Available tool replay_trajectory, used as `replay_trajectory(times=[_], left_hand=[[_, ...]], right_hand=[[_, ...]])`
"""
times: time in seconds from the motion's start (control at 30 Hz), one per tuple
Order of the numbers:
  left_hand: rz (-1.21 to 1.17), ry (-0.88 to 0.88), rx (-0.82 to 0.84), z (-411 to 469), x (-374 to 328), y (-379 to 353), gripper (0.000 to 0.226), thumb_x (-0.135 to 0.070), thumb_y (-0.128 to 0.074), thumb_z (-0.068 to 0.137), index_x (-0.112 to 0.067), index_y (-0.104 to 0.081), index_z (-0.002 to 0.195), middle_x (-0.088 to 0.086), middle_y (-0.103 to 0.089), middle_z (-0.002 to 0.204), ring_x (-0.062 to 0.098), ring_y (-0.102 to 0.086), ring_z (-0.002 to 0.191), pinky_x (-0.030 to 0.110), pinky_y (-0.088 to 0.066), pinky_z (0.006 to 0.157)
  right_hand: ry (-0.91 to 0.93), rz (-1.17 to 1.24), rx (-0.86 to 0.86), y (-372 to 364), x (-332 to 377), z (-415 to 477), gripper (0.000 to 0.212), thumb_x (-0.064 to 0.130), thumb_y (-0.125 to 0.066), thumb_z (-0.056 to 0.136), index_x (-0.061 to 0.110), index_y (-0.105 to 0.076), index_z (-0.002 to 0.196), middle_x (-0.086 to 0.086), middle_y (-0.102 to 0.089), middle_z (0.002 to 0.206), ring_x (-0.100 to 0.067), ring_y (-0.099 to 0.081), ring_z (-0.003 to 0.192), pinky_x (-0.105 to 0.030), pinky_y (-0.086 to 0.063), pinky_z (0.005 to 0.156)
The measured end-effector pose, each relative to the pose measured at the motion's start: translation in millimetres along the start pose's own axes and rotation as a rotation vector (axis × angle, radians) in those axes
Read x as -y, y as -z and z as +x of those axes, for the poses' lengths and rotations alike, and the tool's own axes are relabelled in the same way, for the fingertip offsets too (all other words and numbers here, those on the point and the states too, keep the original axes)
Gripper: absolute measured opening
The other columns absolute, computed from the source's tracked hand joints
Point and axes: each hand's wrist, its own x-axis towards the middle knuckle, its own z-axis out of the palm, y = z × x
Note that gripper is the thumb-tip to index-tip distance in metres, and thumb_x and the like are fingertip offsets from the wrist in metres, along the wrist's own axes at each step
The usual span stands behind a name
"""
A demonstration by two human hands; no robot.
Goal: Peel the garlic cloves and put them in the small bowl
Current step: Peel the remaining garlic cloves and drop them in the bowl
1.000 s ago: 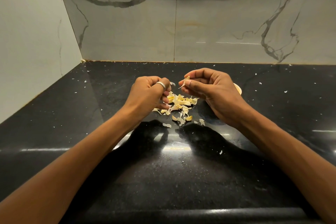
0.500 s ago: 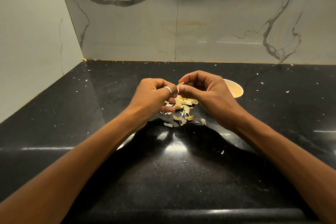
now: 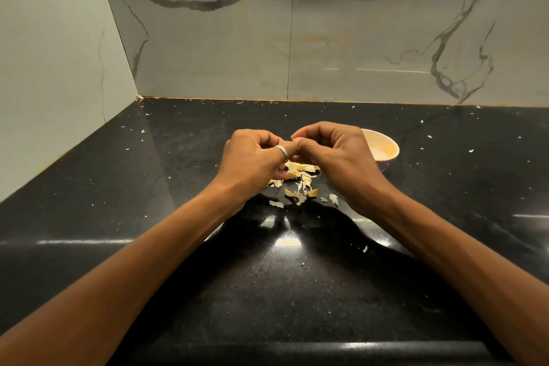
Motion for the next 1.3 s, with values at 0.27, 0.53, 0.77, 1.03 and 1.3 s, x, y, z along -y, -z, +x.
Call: replay_trajectory(times=[0.27, 0.53, 0.77, 1.03, 1.3], left_hand=[[-0.022, 0.019, 0.092, 1.0, -0.4, 3.0, 0.011, -0.007, -0.066, 0.091, -0.002, -0.070, 0.082, 0.009, -0.064, 0.074, 0.010, -0.061, 0.062, 0.027, -0.057, 0.058], [0.028, 0.032, -0.014, 10.0, 3.3, 17.4, 0.004, -0.012, -0.072, 0.090, -0.008, -0.072, 0.090, 0.010, -0.068, 0.082, 0.014, -0.064, 0.069, 0.031, -0.059, 0.059], [0.075, -0.125, 0.127, 5.3, -1.4, 13.8, 0.013, -0.012, -0.074, 0.089, -0.015, -0.076, 0.102, 0.000, -0.073, 0.081, 0.012, -0.066, 0.069, 0.032, -0.060, 0.058], [0.134, -0.213, 0.126, 5.6, 4.3, 12.5, 0.020, -0.016, -0.079, 0.085, -0.012, -0.077, 0.104, 0.004, -0.077, 0.084, 0.012, -0.073, 0.070, 0.026, -0.059, 0.057], [0.090, -0.164, 0.138, 6.9, 9.4, 11.6, 0.012, -0.009, -0.072, 0.091, -0.012, -0.077, 0.102, 0.007, -0.076, 0.084, 0.017, -0.075, 0.081, 0.028, -0.060, 0.063]], right_hand=[[-0.220, 0.300, 0.071, 10.2, 10.2, 1.8, 0.008, -0.006, -0.064, 0.091, -0.004, -0.071, 0.096, -0.018, -0.073, 0.088, -0.020, -0.072, 0.076, -0.024, -0.061, 0.077], [-0.270, 0.339, 0.093, 17.4, 18.5, 2.5, 0.009, -0.006, -0.064, 0.091, -0.005, -0.070, 0.098, -0.022, -0.071, 0.091, -0.024, -0.072, 0.080, -0.025, -0.062, 0.073], [-0.295, 0.293, 0.071, 17.8, 16.3, 2.8, 0.020, -0.008, -0.067, 0.088, -0.011, -0.062, 0.107, -0.030, -0.068, 0.097, -0.025, -0.072, 0.076, -0.025, -0.062, 0.068], [-0.252, 0.308, 0.096, 17.8, 11.3, 2.1, 0.025, -0.004, -0.070, 0.088, -0.010, -0.064, 0.111, -0.022, -0.072, 0.092, -0.021, -0.073, 0.080, -0.024, -0.062, 0.074], [-0.188, 0.234, 0.102, 15.1, 5.0, 0.7, 0.021, 0.002, -0.072, 0.086, -0.005, -0.071, 0.106, -0.024, -0.074, 0.096, -0.022, -0.073, 0.083, -0.025, -0.061, 0.076]])
